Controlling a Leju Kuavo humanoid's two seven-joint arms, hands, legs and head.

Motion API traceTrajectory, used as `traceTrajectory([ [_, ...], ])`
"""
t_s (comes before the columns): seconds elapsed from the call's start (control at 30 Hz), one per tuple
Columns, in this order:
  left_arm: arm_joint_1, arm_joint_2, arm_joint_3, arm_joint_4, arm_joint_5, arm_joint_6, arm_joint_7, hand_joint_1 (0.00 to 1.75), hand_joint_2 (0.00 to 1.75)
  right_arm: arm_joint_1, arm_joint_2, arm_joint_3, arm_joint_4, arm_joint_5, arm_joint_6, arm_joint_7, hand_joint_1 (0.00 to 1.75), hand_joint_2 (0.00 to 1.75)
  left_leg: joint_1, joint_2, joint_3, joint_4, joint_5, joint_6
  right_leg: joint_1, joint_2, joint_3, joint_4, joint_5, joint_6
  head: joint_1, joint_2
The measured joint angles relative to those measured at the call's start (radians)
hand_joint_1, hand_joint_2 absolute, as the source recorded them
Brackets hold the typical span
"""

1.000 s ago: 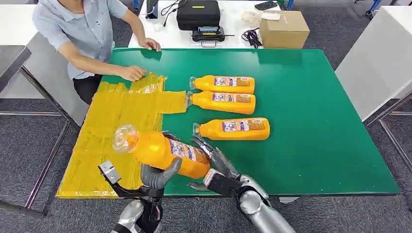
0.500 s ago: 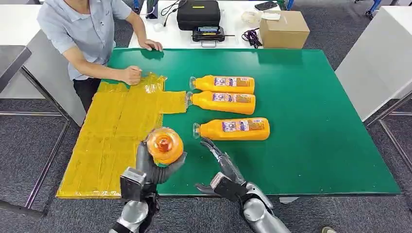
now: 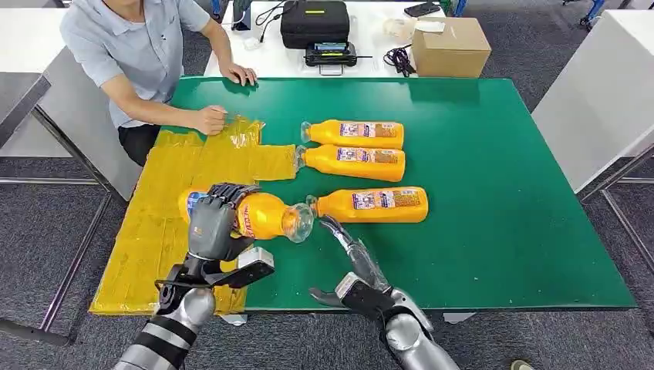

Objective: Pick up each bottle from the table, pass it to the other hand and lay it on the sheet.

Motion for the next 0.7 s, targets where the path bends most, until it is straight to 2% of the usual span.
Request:
traceTrajectory([
  [0.13,-0.073,0.029,0.031,0.132,-0.173,0.002,0.084,1.75,1.75,0.0,0.0,-0.003,0.0,-0.002,0.006,-0.009,0.0,1.75,0.0,0.0,0.0,0.0,0.0,0.0,0.0,0.0,0.0,0.0,0.0,0.0,0.0,0.0],
  [0.5,-0.214,0.077,0.059,0.445,-0.259,-0.046,0.215,1.75,1.75,0.002,0.003,-0.016,-0.009,-0.002,0.008,-0.011,0.0,1.75,0.0,0.0,0.0,0.0,0.0,0.0,0.0,0.0,0.0,0.001,0.0,0.0,0.0,0.0],
  [0.7,-0.237,0.079,0.083,0.504,-0.18,-0.11,0.181,1.75,1.75,0.009,0.005,-0.019,-0.015,0.0,0.009,-0.011,0.0,1.75,0.0,0.0,0.0,0.0,0.0,0.0,0.0,0.0,-0.001,0.001,0.0,0.0,0.0,0.0],
])
